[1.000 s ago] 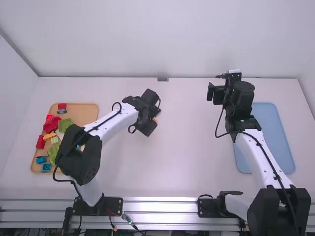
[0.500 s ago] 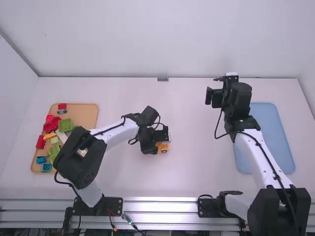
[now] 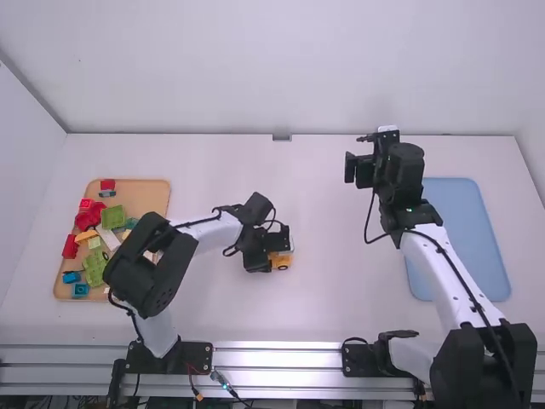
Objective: Assemble lego blocks to make yellow taxi
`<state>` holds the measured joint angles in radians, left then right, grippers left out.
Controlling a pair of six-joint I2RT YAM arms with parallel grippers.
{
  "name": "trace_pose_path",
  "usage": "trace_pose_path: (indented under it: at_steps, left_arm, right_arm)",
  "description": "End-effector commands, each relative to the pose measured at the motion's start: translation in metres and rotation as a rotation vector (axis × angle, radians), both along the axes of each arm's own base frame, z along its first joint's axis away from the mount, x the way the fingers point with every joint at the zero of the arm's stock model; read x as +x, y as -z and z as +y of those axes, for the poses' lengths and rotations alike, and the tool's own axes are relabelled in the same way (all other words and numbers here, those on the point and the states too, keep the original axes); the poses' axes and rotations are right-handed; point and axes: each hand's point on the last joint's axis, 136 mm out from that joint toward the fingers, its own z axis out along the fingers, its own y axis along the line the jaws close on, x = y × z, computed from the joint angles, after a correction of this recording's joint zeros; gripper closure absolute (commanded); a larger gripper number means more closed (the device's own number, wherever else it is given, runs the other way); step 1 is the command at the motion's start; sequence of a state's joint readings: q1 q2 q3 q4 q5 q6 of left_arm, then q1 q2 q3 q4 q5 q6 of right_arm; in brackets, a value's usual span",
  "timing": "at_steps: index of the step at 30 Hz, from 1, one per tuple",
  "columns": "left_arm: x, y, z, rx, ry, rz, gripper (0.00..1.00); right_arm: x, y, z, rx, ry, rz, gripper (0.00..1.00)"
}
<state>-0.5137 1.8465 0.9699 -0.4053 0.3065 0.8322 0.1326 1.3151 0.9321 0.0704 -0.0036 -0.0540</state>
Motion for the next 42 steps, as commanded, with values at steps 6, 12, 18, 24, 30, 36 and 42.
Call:
trace_pose_path:
  at_steps: [6, 12, 18, 24, 30, 36, 42]
  left_arm:
    - [0.015, 0.007, 0.003, 0.038, 0.056, -0.035, 0.72]
    - [0.018, 0.008, 0.002, 0.051, 0.147, -0.088, 0.31]
    - [0.042, 0.007, 0.007, 0.095, 0.048, -0.172, 0.01]
    - [0.047, -0.028, 0.001, 0.089, 0.044, -0.150, 0.01]
    - [0.062, -0.100, 0.005, 0.033, -0.007, -0.118, 0.01]
    - [0.104, -0.154, 0.049, 0.009, -0.410, -0.093, 0.01]
    - [0.156, -0.178, 0.158, -0.059, -1.191, -0.048, 0.01]
  right_arm:
    - [0.004, -0.011, 0.002, 0.003, 0.001, -0.021, 0.01]
    - [0.004, -0.011, 0.002, 0.003, 0.000, -0.020, 0.01]
    - [0.004, -0.011, 0.004, 0.003, -0.004, -0.021, 0.01]
    - [0.005, -0.011, 0.002, 0.008, 0.000, -0.023, 0.01]
    - [0.004, -0.012, 0.004, 0.008, -0.004, -0.024, 0.01]
    - [0.005, -0.012, 0.003, 0.008, -0.002, -0.024, 0.01]
    - [0.005, -0.011, 0.003, 0.007, -0.002, -0.024, 0.01]
